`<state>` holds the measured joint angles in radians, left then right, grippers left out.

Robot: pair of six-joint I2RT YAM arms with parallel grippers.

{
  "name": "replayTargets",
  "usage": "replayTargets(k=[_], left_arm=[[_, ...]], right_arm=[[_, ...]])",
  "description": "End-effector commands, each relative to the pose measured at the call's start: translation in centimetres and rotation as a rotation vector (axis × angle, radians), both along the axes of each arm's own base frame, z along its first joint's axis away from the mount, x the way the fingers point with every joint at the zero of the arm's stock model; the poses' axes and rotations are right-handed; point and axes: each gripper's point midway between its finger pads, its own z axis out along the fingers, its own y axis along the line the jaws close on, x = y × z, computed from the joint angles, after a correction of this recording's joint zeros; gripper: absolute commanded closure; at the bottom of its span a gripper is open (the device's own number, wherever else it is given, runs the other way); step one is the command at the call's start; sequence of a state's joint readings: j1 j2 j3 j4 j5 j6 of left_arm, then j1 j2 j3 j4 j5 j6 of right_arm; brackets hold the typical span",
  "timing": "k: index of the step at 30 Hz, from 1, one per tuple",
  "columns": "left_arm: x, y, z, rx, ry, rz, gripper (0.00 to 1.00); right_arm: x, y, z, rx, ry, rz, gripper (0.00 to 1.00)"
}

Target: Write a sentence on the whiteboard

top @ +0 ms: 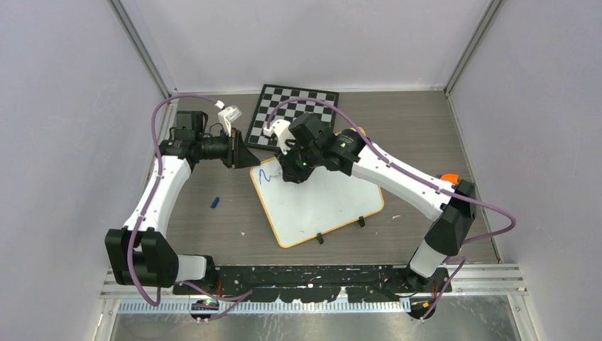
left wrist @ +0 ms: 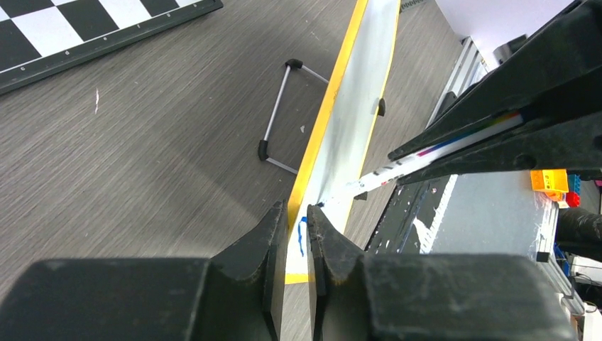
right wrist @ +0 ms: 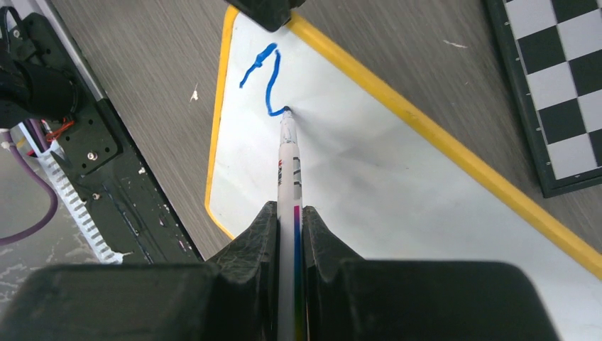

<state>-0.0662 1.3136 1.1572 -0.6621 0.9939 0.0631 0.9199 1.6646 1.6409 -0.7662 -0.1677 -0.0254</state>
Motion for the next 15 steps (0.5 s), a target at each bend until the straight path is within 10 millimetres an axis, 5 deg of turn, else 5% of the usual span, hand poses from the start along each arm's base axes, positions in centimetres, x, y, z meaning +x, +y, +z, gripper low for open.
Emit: replayTargets(k=[1,5,15], left_arm=[[-0.8,-0.2,0.3,0.012,0.013,-0.018,0.82],[-0.8,-0.2,0.3,0.014,0.015,-0.019,0.8],[-0.7,0.4,1.4,0.034,-0.007,0.003,0.44]], right_arm=[[2.1,0.0,3.5,0.06,-0.096,-0.036,1.0],[2.5,0.0,3.9,0.064,-0.1,-0.039,1.0],[1.0,-0.3,5.5,0.1,-0.078,0.006,1.0]])
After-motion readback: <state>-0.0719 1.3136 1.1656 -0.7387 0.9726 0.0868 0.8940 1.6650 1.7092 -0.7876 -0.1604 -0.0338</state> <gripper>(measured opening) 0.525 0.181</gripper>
